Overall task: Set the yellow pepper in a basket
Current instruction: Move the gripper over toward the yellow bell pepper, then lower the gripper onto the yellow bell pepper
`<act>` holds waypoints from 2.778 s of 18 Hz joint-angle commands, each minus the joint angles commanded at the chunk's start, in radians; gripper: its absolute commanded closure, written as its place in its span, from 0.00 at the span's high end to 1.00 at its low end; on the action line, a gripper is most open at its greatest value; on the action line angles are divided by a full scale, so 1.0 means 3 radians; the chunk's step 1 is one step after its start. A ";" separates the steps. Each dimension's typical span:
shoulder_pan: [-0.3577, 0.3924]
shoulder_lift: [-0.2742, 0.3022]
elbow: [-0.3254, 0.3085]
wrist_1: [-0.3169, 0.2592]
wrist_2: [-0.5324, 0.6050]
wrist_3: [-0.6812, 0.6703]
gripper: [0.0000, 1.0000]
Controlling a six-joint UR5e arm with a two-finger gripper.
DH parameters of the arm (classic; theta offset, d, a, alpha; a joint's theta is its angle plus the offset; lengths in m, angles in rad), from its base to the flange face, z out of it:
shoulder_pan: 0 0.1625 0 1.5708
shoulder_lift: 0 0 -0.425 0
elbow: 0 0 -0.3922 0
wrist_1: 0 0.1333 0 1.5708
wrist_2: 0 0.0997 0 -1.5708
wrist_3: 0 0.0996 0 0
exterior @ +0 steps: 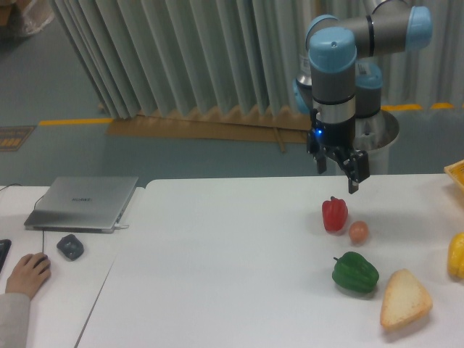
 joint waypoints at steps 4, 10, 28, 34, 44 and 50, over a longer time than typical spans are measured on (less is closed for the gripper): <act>0.0245 -0.0082 0.0005 0.0006 0.0342 0.0239 1.00; 0.0614 -0.0332 0.0097 0.0097 0.0368 0.1304 1.00; 0.0864 -0.0767 0.0138 0.0323 0.0379 0.0660 1.00; 0.0880 -0.0854 0.0077 0.0358 0.0603 0.0665 1.00; 0.0931 -0.1053 0.0087 0.0537 0.0660 0.0680 1.00; 0.0977 -0.1248 0.0112 0.0670 0.0839 0.0766 1.00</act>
